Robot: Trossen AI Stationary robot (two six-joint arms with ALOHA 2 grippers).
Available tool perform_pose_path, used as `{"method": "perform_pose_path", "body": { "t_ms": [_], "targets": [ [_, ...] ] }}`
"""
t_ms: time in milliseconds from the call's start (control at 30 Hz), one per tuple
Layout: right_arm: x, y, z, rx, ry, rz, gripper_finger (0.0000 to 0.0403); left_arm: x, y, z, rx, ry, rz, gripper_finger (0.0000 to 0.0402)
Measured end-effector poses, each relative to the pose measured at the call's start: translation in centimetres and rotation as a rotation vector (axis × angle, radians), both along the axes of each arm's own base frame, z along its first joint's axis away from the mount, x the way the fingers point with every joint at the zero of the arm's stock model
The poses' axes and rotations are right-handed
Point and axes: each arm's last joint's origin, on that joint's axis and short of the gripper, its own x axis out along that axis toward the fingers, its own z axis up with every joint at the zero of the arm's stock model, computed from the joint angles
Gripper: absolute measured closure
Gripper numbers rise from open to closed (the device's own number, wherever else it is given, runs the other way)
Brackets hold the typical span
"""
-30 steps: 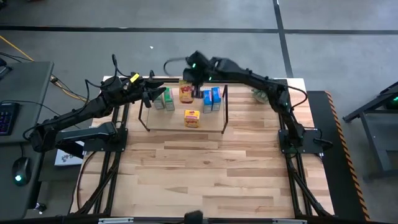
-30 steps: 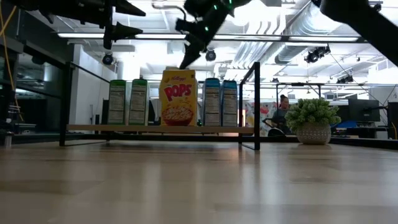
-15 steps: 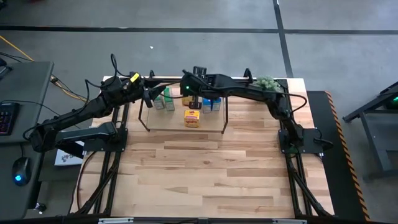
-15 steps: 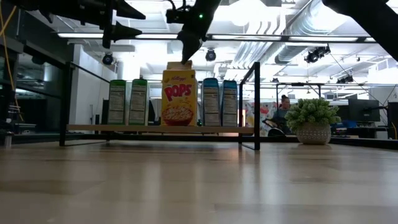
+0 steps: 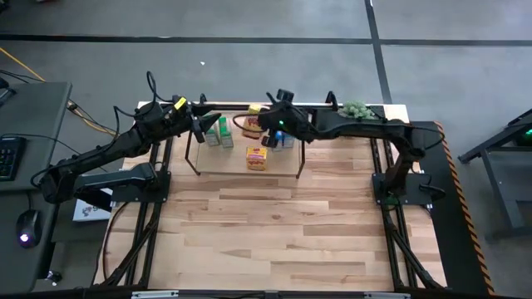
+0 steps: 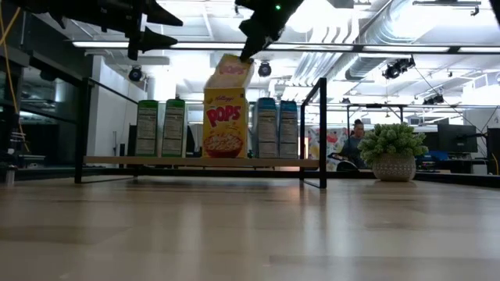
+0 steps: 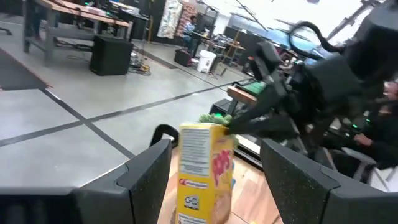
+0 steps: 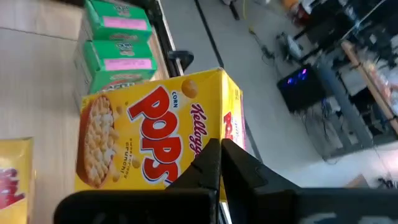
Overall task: Stack cereal on shelf
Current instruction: Adjust the top yellow cereal box on the shelf
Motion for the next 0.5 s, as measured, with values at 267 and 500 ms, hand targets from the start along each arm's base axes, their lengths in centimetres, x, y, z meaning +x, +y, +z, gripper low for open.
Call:
{"method": "perform_pose_path", "body": {
  "t_ms": [267,500],
  "targets": [
    [-0.4,3.0,-3.9,-0.144,0.094,0.08,0.0403,-0.1,0.1,0.0,0.0,0.0,0.051,0.0165],
    [1.2,4.6,-6.0,-0.269,0.163,0.083,0.0403,-0.1,0.2,0.0,0.008,0.003,0.078,0.0165]
  ]
}}
